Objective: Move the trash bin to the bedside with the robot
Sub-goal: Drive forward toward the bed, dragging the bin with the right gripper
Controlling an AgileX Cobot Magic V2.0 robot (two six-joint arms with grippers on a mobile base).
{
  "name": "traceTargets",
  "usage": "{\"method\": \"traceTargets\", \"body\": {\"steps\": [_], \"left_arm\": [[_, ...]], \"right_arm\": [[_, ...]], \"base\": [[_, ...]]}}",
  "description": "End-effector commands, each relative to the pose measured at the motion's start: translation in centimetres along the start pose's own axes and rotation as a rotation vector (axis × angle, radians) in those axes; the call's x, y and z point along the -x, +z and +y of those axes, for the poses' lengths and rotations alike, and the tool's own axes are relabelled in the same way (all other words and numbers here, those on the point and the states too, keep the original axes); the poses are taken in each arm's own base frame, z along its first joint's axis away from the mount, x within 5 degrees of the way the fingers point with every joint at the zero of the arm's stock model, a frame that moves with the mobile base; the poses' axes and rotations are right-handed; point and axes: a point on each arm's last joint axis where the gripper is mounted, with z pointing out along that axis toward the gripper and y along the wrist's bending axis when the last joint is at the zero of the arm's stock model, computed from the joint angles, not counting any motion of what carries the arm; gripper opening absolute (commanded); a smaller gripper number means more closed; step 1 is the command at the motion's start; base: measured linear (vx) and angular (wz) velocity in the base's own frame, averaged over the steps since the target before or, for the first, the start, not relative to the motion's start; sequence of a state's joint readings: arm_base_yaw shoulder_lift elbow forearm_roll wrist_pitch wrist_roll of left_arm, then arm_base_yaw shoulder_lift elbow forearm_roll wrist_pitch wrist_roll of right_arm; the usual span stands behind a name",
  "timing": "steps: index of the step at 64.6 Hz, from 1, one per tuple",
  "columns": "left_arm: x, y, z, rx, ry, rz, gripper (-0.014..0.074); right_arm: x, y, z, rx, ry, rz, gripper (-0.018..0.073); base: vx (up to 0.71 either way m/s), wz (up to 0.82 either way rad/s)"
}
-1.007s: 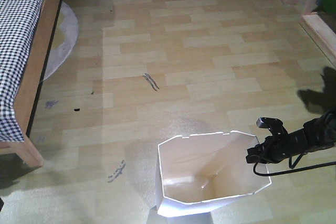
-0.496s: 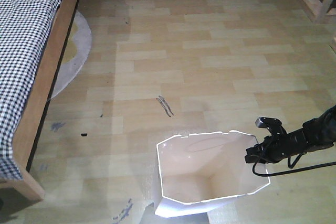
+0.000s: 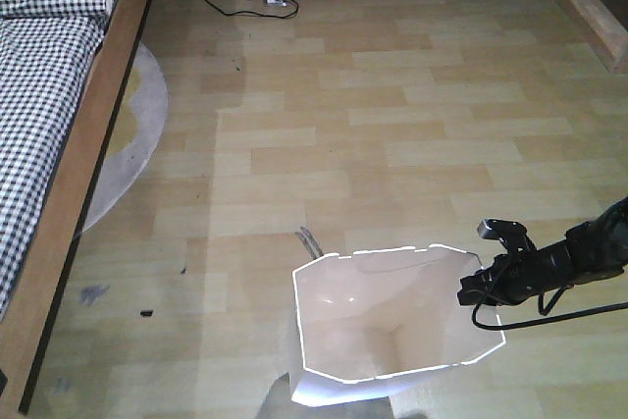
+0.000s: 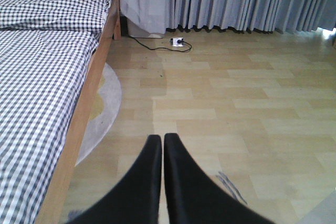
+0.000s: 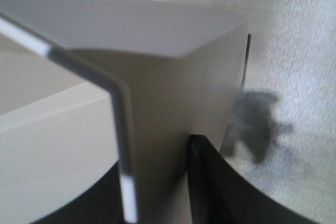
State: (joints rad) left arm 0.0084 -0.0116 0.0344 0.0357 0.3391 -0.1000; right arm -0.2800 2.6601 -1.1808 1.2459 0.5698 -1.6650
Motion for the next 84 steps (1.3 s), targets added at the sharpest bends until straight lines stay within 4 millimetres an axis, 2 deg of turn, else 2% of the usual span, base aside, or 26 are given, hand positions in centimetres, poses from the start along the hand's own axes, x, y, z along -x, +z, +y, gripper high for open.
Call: {"method": "traceTargets", "body": {"steps": [1,84], "left_arm": [[0.48,0.13,-0.07,-0.008,-0.006,-0.051,-0.0006],[0.48,0.13,-0.07,-0.008,-0.006,-0.051,-0.0006]], "right_arm": [[2.61,-2.61,2.29,0.180,-0.017,-0.107,-0.0002],[2.61,-2.61,2.29,0.180,-0.017,-0.107,-0.0002]], "base": [[0.43,0.00],[0.43,0.03]]}}
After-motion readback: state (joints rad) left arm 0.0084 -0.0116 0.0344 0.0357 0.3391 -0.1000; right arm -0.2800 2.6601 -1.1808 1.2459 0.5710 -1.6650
